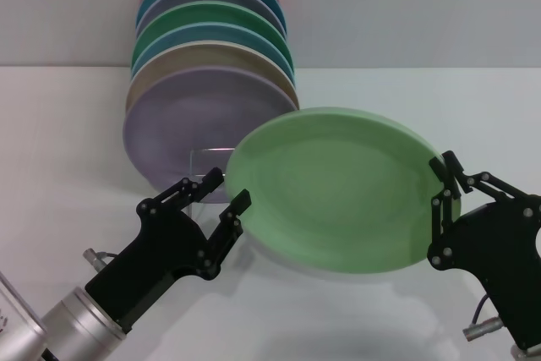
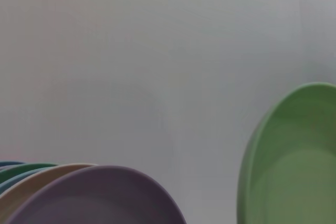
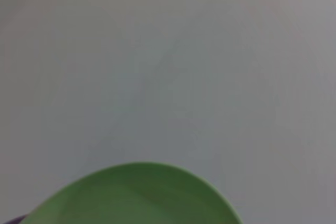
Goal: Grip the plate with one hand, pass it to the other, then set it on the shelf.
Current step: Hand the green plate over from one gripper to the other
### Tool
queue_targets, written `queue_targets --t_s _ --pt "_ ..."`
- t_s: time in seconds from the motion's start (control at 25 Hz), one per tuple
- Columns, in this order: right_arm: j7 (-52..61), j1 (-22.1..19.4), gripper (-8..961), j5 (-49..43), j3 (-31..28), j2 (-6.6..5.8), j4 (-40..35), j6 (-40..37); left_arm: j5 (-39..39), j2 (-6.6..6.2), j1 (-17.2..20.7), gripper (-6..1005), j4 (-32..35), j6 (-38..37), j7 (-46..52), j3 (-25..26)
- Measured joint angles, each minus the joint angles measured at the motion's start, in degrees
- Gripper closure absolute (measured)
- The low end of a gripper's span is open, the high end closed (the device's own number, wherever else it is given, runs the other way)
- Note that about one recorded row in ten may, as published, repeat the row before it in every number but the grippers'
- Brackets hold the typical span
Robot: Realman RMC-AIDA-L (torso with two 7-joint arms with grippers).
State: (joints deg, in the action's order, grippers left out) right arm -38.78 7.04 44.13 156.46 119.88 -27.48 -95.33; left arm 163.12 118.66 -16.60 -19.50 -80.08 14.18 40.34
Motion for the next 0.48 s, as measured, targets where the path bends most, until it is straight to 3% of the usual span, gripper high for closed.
queue_targets --t_s 0.48 --pt "-3.16 -1.18 933 1.31 0.93 0.0 -1.99 0.86 -0.12 -0.01 -0.34 618 -0.58 1.77 -0.81 0.79"
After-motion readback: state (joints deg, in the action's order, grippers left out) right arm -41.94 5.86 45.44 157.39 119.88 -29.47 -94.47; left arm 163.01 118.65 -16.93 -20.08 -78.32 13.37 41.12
